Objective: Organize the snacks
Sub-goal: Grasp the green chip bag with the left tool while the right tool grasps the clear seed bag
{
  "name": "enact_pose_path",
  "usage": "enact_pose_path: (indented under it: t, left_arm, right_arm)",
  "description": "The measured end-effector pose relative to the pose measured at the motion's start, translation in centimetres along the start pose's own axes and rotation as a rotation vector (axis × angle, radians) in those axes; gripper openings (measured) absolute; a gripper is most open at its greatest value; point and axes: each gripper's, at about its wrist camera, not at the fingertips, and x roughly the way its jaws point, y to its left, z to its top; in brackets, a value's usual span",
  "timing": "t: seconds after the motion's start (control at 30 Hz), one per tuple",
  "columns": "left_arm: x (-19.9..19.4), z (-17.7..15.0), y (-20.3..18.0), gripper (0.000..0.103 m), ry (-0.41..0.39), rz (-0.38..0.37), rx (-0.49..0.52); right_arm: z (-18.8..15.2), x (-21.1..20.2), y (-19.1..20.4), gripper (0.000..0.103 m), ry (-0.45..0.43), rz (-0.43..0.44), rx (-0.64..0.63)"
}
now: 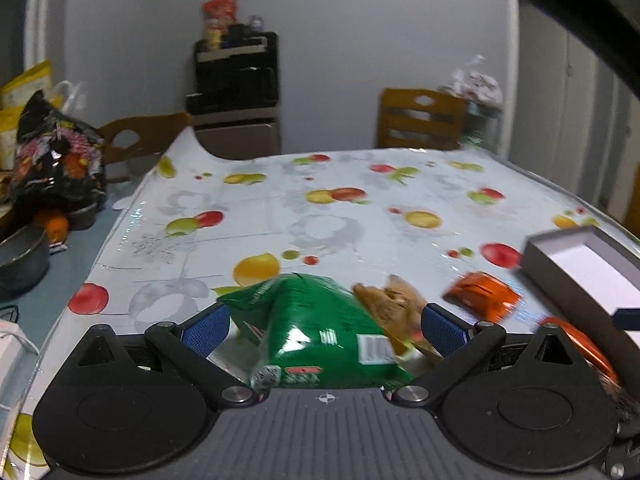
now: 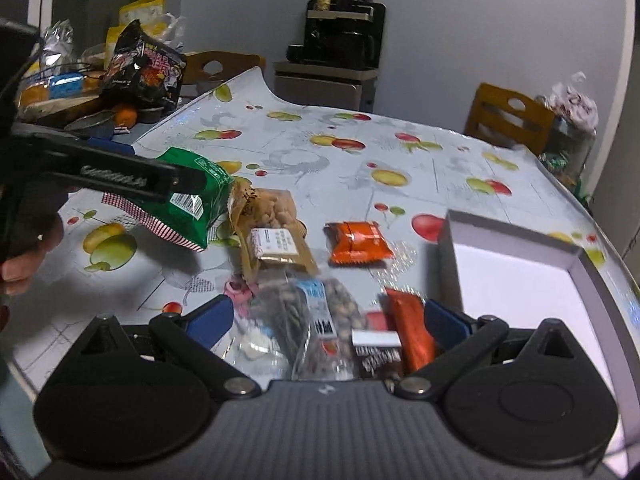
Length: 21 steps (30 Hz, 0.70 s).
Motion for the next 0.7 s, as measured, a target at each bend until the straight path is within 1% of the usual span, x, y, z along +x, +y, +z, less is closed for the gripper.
enact_pose_path:
  t: [0.1, 0.2, 0.33, 0.37, 0.43, 0.47, 0.53, 0.6, 0.7]
  left_arm:
    - [1.3, -0.2, 0.3, 0.103, 0.009, 0.052, -0.010]
    - [2.1, -0.3, 0.4, 0.103, 0.022, 0.054, -0.003]
    - [2.8, -0.2, 0.1, 0.103, 0.034, 0.049, 0.017]
    - [2.8, -0.3, 0.0, 0.103, 0.035, 0.043, 0.018]
    - [2.8, -0.3, 0.0, 0.103, 0.033, 0.019, 0.014]
    - [2.8, -0.4, 0.0, 0.103, 0.034, 0.010, 0.010]
    - [2.9, -0.5, 0.0, 0.102, 0.040, 0.002, 0.005]
    - [3.0, -0.6, 0.1, 0.101, 0.048, -0.003, 0.003]
    - [3.4, -0.8, 0.3, 0.100, 0.058, 0.009, -0.003]
  right_arm:
    - [0.0, 1.4, 0.6, 0.103, 0.004, 0.006, -0.029]
    - [0.0, 2.7, 0.9, 0.101, 0.017, -0.008, -0.036]
    - [0.2, 4.2, 0.7, 0.090, 0.032, -0.005, -0.004]
    - [0.3, 4.4, 0.6, 0.088, 0.034, 0.001, 0.004]
    - [0.4, 4.8, 0.6, 0.081, 0.040, 0.018, 0.019]
    - [0.4, 5.0, 0.6, 0.080, 0.044, 0.023, 0.022]
    - [0.3, 5.5, 0.7, 0.072, 0.058, 0.030, 0.022]
    - [0.2, 5.6, 0.8, 0.072, 0.060, 0.032, 0.013]
    - [-0.1, 5.7, 1.1, 0.066, 0.047, 0.030, -0.010]
